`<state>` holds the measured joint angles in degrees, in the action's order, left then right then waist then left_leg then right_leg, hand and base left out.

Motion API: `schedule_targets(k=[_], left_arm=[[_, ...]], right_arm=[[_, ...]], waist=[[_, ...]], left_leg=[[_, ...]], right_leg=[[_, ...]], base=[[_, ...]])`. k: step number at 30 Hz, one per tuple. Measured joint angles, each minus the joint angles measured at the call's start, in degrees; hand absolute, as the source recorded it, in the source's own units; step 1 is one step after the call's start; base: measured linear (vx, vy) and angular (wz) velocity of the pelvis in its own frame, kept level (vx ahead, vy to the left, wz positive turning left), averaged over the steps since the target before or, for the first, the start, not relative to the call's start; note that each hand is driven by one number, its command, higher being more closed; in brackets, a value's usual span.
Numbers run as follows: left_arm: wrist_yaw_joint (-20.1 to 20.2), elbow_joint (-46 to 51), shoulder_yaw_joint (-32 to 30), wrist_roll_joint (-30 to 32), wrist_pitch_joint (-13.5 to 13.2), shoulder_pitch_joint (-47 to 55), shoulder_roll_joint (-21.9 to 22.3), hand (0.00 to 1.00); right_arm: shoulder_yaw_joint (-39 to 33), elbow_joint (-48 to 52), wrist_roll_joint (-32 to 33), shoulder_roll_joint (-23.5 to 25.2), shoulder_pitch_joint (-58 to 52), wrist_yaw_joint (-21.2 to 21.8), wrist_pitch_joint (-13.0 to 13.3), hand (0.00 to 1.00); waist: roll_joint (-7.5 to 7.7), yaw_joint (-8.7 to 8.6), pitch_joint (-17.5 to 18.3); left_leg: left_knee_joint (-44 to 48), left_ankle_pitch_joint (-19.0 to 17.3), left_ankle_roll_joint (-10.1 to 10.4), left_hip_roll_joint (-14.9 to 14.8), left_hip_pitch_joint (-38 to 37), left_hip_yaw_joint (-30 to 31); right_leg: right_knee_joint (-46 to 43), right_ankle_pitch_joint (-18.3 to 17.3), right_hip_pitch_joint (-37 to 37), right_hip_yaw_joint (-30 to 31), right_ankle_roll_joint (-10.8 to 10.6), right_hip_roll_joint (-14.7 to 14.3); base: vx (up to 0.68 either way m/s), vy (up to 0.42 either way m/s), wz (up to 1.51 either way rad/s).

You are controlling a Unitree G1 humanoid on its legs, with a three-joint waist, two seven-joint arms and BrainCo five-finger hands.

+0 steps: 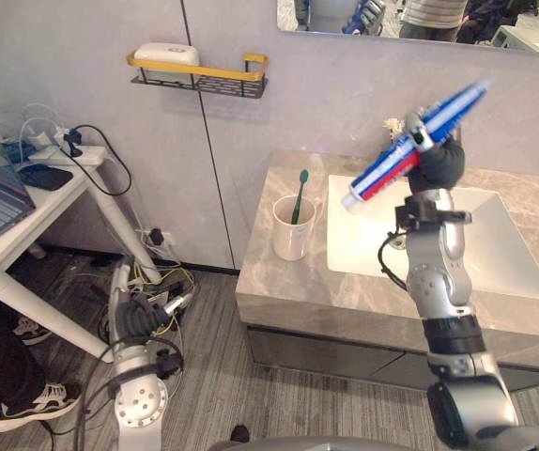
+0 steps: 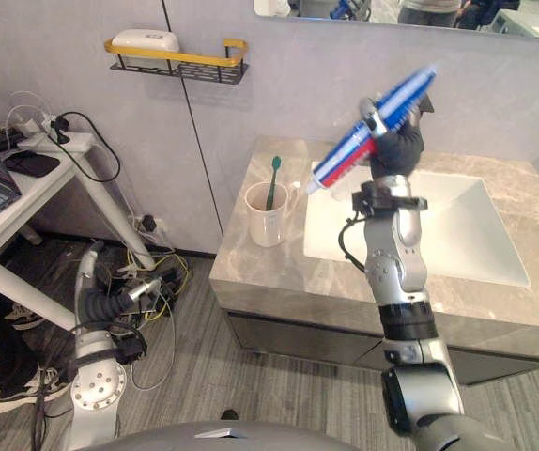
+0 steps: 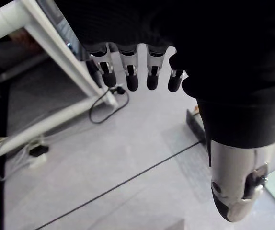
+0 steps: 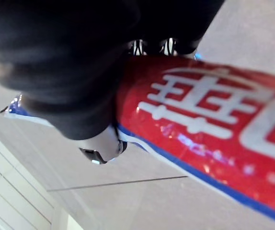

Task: Organize washtable

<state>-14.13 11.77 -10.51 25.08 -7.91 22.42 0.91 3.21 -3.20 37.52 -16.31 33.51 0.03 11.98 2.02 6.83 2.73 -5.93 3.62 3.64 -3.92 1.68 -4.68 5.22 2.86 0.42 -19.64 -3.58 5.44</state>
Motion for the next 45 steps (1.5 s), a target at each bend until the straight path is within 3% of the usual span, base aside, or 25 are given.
schedule_targets(k=[7, 12, 16, 24, 36, 45], left_arm=[[1.74, -12.80, 3.23, -1.65, 0.44, -0.16, 0.44, 0.00], [3.46, -25.14, 6.39, -2.31, 1.00, -1.26, -0.89, 0.00], [4.35, -28.81, 6.45, -3.80, 1.54, -1.88, -0.99, 0.00], [4.82, -36.62, 5.99, -3.94, 1.71, -2.13, -1.50, 0.00], [4.59, -49.70, 1.04, -4.67, 3.52, -4.46, -3.62, 0.00], [4.38, -52.78, 0.85, -5.83, 3.76, -4.74, -4.45, 0.00]], right_arm=[[9.52, -6.54, -11.38, -1.88, 10.15, -0.02, -1.37, 1.00], [14.58, -10.76, -14.74, -3.38, 16.21, -0.09, -1.75, 1.00], [15.46, -11.01, -18.72, -3.91, 17.37, 0.01, -2.88, 1.00], [18.02, -13.05, -25.83, -5.28, 21.44, 0.00, -3.78, 1.00], [18.08, -13.34, -28.07, -5.27, 21.42, -0.09, -3.89, 1.00], [18.08, -13.33, -28.06, -5.20, 19.41, -0.09, -3.89, 1.00]], waist=[[0.07, 0.18, -0.46], [0.58, 0.61, -1.71], [1.10, 1.61, -2.18], [1.46, 1.74, -2.50], [2.22, 1.73, -3.84], [2.26, 1.70, -4.14]], left_leg=[[-0.02, 0.01, -0.01, 0.00, 0.01, 0.01], [0.02, 0.12, 0.00, -0.23, 0.49, 0.24], [0.57, 0.21, 0.11, -0.40, 0.71, 0.31], [0.55, 0.23, 0.10, -0.44, 0.98, 0.37], [0.54, 0.24, 0.08, -0.50, 0.94, 0.26], [0.15, 0.24, 0.08, -0.47, 0.94, 0.27]], right_leg=[[0.00, -0.01, 0.01, -0.06, -0.02, 0.02], [0.00, 0.09, -0.31, -0.07, 0.01, -0.22], [0.00, 0.09, -0.48, -0.04, 0.02, -0.43], [0.00, 0.10, -0.68, -0.04, 0.03, -0.45], [0.00, 0.10, -0.70, 0.11, 0.03, -0.52], [0.00, 0.09, -0.71, 0.11, 0.03, -0.49]], base=[[0.00, 0.000, 0.00], [0.00, -0.006, 0.01], [0.00, 0.000, 0.00], [0.00, 0.000, 0.00], [0.00, 0.000, 0.00], [0.00, 0.000, 0.00]])
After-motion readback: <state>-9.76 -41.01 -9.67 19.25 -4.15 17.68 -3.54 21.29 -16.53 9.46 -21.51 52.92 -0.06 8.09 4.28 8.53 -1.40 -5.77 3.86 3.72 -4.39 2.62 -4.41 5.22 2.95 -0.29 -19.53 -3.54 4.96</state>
